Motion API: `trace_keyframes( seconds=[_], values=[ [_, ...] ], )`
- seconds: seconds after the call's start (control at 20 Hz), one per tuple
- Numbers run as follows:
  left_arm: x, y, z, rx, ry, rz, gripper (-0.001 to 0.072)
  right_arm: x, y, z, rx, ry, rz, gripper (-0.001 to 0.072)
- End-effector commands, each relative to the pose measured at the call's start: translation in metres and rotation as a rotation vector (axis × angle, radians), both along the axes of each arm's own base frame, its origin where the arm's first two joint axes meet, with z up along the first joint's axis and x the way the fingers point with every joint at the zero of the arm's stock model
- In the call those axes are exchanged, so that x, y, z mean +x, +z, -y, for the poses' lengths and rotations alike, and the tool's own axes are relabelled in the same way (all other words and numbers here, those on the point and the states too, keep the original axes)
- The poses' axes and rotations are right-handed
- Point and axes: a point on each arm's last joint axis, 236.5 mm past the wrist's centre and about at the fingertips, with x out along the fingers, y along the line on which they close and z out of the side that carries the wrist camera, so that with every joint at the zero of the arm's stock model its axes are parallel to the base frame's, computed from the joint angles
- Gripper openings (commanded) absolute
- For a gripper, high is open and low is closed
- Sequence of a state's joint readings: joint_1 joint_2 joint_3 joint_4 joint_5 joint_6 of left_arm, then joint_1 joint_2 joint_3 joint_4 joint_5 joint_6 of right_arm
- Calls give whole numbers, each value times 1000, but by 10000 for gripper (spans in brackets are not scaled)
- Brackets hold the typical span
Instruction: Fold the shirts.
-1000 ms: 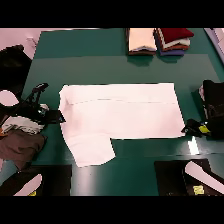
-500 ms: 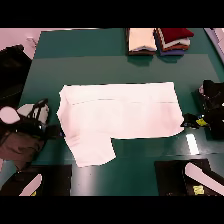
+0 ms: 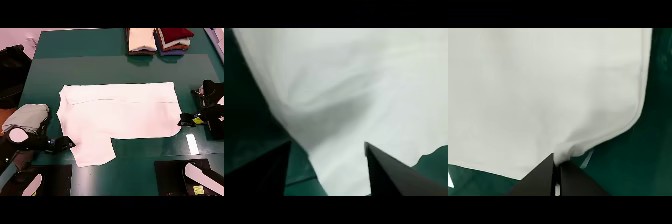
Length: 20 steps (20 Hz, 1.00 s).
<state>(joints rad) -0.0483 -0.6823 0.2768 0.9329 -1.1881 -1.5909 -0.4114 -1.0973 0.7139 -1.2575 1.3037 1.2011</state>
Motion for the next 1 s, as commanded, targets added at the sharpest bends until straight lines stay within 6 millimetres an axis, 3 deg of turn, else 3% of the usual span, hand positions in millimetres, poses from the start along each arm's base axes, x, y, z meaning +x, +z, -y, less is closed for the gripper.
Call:
trace_keyframes(
  seconds=[0.0, 0.05, 0.1, 0.15, 0.2, 0.25, 0.5, 0.7, 0.85, 0.95],
  values=[
    [-5, -9, 18, -57, 13, 14, 549, 0, 1, -2, 4, 3, -3, 16],
    [-5, -8, 27, -79, 6, 26, 548, 0, 1, -2, 4, 2, -3, 16],
    [-6, -4, 35, -99, -5, 34, 495, -1, 1, -2, 4, 3, -3, 16],
    [-10, -3, 40, -107, -28, 33, 311, -1, 1, -2, 5, 3, -5, 16],
    [-13, -2, 41, -107, -46, 26, 210, -2, 1, -2, 6, 5, -8, 16],
    [-16, 0, 42, -107, -66, 21, 29, -2, 3, -3, 5, 5, -4, 16],
    [-11, 30, 16, 43, -238, 57, 23, -6, 36, -4, -35, 19, 93, 16],
    [-2, 86, 4, 97, -265, 182, 23, -37, 62, -5, -89, 66, 92, 15],
    [-3, 127, -6, 137, -250, 268, 23, -47, 75, -4, -125, 46, 118, 15],
    [8, 142, -11, 166, -234, 320, 23, -47, 81, -5, -137, 42, 147, 14]
  ],
)
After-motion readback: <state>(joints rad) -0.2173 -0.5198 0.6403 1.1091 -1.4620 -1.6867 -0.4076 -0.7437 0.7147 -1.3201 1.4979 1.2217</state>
